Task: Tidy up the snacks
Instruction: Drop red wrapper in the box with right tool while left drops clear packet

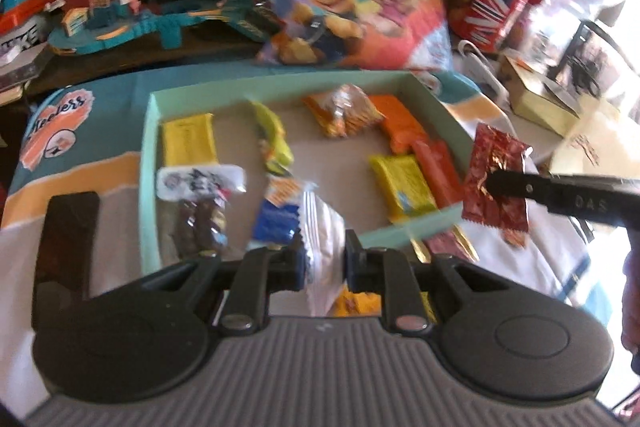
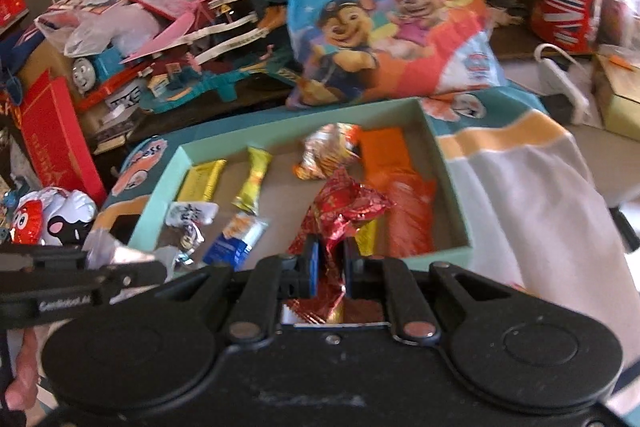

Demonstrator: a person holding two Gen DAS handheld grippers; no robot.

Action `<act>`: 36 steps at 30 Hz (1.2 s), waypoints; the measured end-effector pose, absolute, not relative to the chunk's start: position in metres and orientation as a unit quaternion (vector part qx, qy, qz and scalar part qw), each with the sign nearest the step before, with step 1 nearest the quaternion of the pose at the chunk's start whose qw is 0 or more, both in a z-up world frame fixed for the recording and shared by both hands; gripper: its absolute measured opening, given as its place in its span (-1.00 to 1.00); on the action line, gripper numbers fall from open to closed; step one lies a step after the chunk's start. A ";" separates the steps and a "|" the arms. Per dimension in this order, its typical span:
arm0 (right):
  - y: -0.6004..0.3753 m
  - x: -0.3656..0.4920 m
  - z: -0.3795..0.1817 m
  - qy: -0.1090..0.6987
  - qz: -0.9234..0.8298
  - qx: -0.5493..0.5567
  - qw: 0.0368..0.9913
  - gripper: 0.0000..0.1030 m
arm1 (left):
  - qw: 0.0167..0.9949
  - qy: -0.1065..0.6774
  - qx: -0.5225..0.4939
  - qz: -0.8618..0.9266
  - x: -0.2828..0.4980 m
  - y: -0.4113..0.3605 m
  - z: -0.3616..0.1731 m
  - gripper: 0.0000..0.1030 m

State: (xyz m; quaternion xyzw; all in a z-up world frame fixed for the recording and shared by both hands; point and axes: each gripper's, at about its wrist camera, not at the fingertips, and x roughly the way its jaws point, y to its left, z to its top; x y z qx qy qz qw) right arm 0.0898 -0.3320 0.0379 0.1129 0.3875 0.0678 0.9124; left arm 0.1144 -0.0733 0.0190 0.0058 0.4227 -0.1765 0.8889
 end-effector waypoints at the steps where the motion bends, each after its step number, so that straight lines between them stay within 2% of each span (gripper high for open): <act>1: -0.329 0.098 0.037 0.391 0.072 0.114 0.911 -0.77 | 0.889 0.424 0.001 -0.172 0.122 -0.070 0.018 -0.66; 14: -0.295 0.165 0.004 0.433 0.103 0.105 0.889 -0.76 | 0.886 0.441 -0.003 -0.142 0.196 -0.064 -0.011 -0.63; 16: -0.293 0.170 -0.001 0.440 0.113 0.108 0.884 -0.66 | 0.888 0.440 0.004 -0.130 0.200 -0.066 -0.013 -0.19; 17: -0.291 0.173 -0.003 0.444 0.113 0.108 0.882 -0.34 | 0.891 0.439 0.007 -0.120 0.201 -0.066 -0.015 0.43; 18: -0.291 0.175 -0.004 0.444 0.109 0.108 0.883 -0.12 | 0.894 0.434 0.010 -0.109 0.200 -0.065 -0.015 0.84; 19: -0.291 0.175 -0.004 0.441 0.105 0.109 0.885 0.28 | 0.899 0.427 0.014 -0.097 0.199 -0.065 -0.015 0.93; 20: -0.293 0.174 -0.003 0.435 0.100 0.112 0.888 0.56 | 0.901 0.423 0.018 -0.091 0.197 -0.064 -0.015 0.95; 23: -0.299 0.167 0.003 0.420 0.084 0.120 0.896 0.97 | 0.898 0.431 0.018 -0.085 0.190 -0.060 -0.016 1.00; 36: -0.321 0.121 0.017 0.416 0.056 0.135 0.898 1.00 | 0.891 0.446 -0.009 -0.084 0.137 -0.046 -0.013 1.00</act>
